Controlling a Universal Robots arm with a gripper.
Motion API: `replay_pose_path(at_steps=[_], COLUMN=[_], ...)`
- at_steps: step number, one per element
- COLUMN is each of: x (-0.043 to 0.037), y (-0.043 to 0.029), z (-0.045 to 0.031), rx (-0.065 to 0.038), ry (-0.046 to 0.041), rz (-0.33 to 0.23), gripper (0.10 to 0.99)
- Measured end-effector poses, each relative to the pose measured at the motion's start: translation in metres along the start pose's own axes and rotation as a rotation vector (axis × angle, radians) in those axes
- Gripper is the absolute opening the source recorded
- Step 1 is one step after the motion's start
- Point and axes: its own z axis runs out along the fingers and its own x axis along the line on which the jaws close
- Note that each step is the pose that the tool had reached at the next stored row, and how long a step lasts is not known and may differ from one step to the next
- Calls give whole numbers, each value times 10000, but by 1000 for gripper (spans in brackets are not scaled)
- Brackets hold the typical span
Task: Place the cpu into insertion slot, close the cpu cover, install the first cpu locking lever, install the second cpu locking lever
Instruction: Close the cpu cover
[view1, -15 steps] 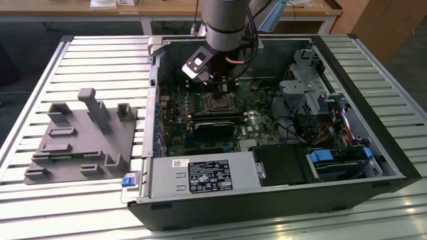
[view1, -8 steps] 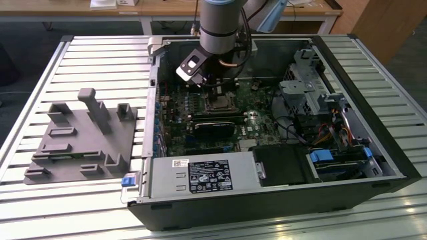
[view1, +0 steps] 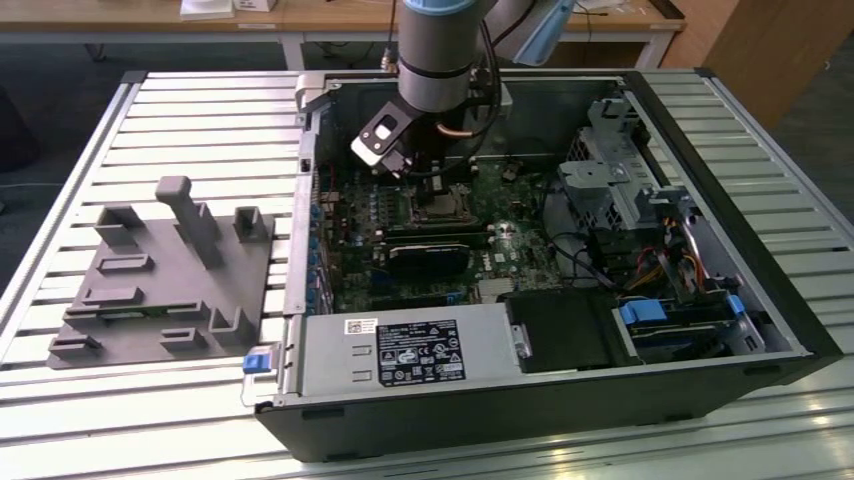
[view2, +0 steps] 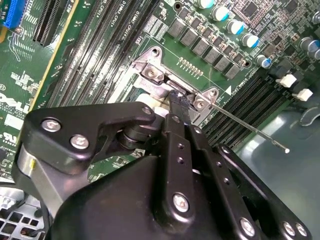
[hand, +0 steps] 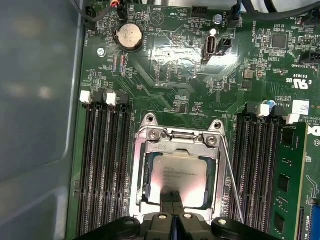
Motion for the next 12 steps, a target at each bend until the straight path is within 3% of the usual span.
replay_pose_path(at_steps=[7, 12], x=[7, 4], y=[1, 38], z=[-112, -114], rx=[-3, -1], ry=[4, 3], rz=[0, 0], gripper=[106, 106])
